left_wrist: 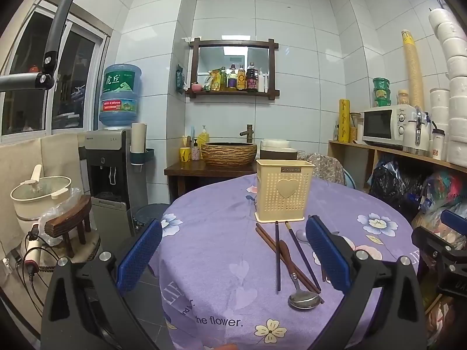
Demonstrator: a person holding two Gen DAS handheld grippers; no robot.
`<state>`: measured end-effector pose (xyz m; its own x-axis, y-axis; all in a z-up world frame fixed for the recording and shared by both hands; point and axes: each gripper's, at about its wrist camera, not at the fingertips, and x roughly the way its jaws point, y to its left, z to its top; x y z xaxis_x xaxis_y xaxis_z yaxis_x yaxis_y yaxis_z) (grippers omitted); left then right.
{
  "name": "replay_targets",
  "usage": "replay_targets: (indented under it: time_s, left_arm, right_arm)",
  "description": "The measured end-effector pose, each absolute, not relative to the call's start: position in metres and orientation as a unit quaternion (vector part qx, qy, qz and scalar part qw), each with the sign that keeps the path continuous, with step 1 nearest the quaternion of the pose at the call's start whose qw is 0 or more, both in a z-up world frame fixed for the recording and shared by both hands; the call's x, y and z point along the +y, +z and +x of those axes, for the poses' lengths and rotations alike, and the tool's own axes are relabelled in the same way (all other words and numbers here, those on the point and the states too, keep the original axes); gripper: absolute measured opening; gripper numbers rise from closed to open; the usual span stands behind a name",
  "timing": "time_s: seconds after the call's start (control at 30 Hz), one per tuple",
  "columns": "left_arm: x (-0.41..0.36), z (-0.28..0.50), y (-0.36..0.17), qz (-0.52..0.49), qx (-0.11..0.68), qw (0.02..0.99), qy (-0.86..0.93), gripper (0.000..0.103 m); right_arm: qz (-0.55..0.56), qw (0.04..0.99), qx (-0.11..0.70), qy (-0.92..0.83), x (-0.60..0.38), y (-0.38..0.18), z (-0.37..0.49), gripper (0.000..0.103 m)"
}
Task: Organize utensils
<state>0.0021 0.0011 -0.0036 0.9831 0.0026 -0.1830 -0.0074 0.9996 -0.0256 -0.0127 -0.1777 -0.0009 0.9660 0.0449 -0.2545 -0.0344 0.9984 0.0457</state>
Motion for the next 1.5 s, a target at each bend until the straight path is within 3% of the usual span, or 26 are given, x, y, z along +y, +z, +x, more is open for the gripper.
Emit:
replay_targets:
  time_s: [1.5]
  left_arm:
    - [0.0017, 0.0008, -0.0039, -0.004, 0.094, 0.996, 0.001, 0.098]
  right_arm:
    - [0.020, 0.991, 0.131, 0.021, -0.1765, -0.0004, -0.0123, 0.097]
